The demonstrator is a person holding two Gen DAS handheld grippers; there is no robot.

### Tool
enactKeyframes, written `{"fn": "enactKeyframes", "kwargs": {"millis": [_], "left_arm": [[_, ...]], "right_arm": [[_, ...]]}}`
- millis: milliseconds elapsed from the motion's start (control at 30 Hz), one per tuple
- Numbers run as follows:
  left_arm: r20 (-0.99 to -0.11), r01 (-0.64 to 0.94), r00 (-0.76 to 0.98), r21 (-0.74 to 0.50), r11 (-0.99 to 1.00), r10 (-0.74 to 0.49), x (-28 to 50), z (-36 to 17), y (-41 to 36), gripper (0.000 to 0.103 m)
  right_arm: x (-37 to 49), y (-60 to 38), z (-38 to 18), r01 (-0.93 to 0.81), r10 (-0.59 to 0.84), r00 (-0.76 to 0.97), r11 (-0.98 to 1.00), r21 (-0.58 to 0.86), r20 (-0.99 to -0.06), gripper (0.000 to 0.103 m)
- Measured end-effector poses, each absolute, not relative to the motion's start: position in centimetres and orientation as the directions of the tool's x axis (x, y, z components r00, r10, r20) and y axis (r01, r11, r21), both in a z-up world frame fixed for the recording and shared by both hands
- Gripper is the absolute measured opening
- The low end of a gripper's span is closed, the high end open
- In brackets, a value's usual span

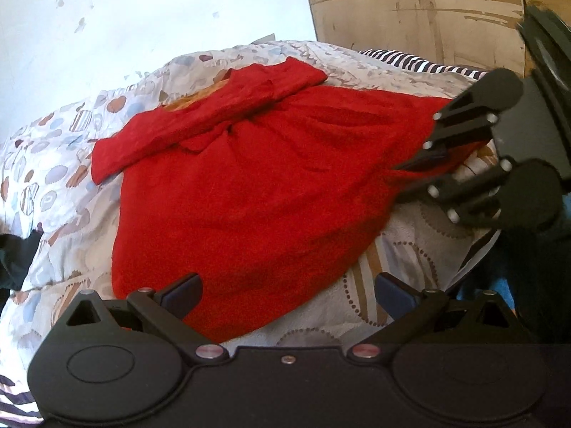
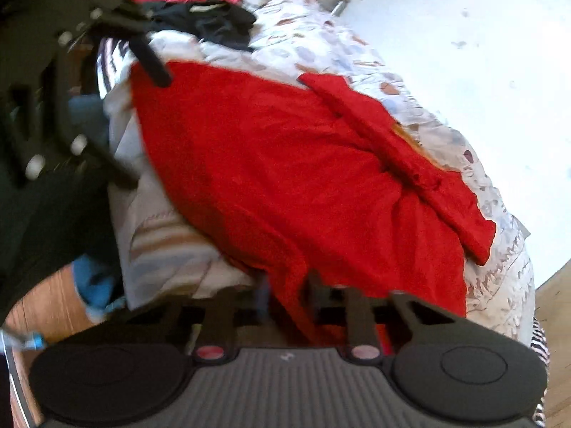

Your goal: Fold small clothes

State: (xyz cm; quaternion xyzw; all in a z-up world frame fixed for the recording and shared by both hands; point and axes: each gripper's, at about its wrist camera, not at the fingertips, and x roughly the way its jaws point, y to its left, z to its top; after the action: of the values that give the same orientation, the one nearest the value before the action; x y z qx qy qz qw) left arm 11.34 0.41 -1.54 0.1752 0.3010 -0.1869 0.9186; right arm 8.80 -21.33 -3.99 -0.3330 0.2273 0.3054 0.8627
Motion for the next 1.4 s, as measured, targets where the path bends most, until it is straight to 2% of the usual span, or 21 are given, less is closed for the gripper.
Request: {"fn": "enactKeyframes", "kwargs": {"millis": [200,333,433,500,567,600,667,767,800,833,867,1033,1067,1100,1133,1200,1267,1333,1400], "left_arm": [[-0.595,0.449,0.777,0.295,0.844,-0.206,12.0,-2.5,-0.9,0.102],[-0.609,0.434,0.775,0.320,0.842,-0.168,13.5,-3.6,-1.9,0.102],[-0.577,0.365,0.813,0.397,0.842,-0.080,14.6,-4.1,-2.5,0.102],[-0.563,0.319,0.826,0.440,0.839,-0.019,15.4,-4.3,-2.4,0.098],[-0.569,0.307,0.822,0.441,0.844,-0.002,16.0,-4.1,-1.7,0.087],[-0.570,0.300,0.822,0.435,0.849,0.002,16.1,-3.9,-1.3,0.084],[-0.562,0.275,0.826,0.450,0.849,0.030,16.2,-3.6,-0.3,0.068],[-0.547,0.254,0.835,0.485,0.837,0.063,16.0,-3.4,1.3,0.051],[-0.543,0.259,0.838,0.477,0.840,0.050,15.7,-3.2,1.8,0.041],[-0.536,0.256,0.843,0.475,0.842,0.046,15.3,-3.0,2.3,0.018],[-0.527,0.253,0.849,0.479,0.841,0.044,15.1,-2.7,2.6,0.010],[-0.487,0.252,0.874,0.436,0.864,-0.010,14.4,-0.2,3.7,0.006],[-0.478,0.253,0.878,0.429,0.867,-0.020,14.6,0.5,3.8,0.006],[-0.472,0.253,0.881,0.419,0.872,-0.028,14.9,1.2,3.9,0.006],[-0.469,0.252,0.882,0.402,0.880,-0.039,15.2,2.1,4.0,0.006],[-0.466,0.247,0.883,0.352,0.903,-0.060,15.9,3.7,4.3,0.005],[-0.468,0.243,0.880,0.303,0.922,-0.078,16.8,5.3,4.5,0.005],[-0.473,0.242,0.876,0.259,0.935,-0.095,17.7,6.6,4.7,0.005],[-0.475,0.246,0.873,0.230,0.942,-0.112,18.3,7.7,4.6,0.005]], "right_arm": [[13.1,-24.1,1.7,-0.687,0.513,0.609,0.723,-0.078,-0.605,0.008],[15.3,-25.2,4.0,-0.679,0.563,0.571,0.733,0.041,-0.597,0.008],[16.5,-25.4,4.9,-0.680,0.582,0.559,0.729,0.074,-0.591,0.008],[16.7,-25.6,5.2,-0.680,0.585,0.562,0.730,0.077,-0.585,0.008],[16.8,-25.6,5.3,-0.676,0.590,0.560,0.731,0.091,-0.581,0.008],[16.7,-25.5,5.3,-0.675,0.590,0.562,0.732,0.092,-0.580,0.008],[16.6,-25.6,5.3,-0.671,0.591,0.566,0.735,0.096,-0.574,0.008],[16.2,-26.0,5.1,-0.667,0.596,0.568,0.737,0.106,-0.568,0.008],[16.0,-26.1,4.9,-0.667,0.595,0.569,0.738,0.105,-0.568,0.008],[15.7,-26.1,4.7,-0.666,0.592,0.572,0.739,0.099,-0.568,0.008],[15.3,-26.1,4.4,-0.666,0.584,0.579,0.742,0.083,-0.569,0.008],[12.5,-25.6,2.1,-0.676,0.545,0.621,0.736,-0.033,-0.564,0.011],[11.8,-25.3,1.4,-0.677,0.523,0.636,0.731,-0.085,-0.567,0.014],[11.3,-25.1,0.9,-0.678,0.512,0.645,0.726,-0.116,-0.567,0.026],[10.8,-24.8,0.3,-0.673,0.494,0.659,0.724,-0.152,-0.567,0.045],[9.7,-24.2,-0.8,-0.672,0.476,0.672,0.713,-0.198,-0.567,0.061],[8.9,-23.7,-1.6,-0.670,0.467,0.683,0.706,-0.229,-0.562,0.065],[8.3,-22.9,-2.2,-0.659,0.448,0.701,0.704,-0.264,-0.555,0.077],[7.7,-21.9,-2.9,-0.644,0.423,0.729,0.691,-0.329,-0.538,0.081]]}}
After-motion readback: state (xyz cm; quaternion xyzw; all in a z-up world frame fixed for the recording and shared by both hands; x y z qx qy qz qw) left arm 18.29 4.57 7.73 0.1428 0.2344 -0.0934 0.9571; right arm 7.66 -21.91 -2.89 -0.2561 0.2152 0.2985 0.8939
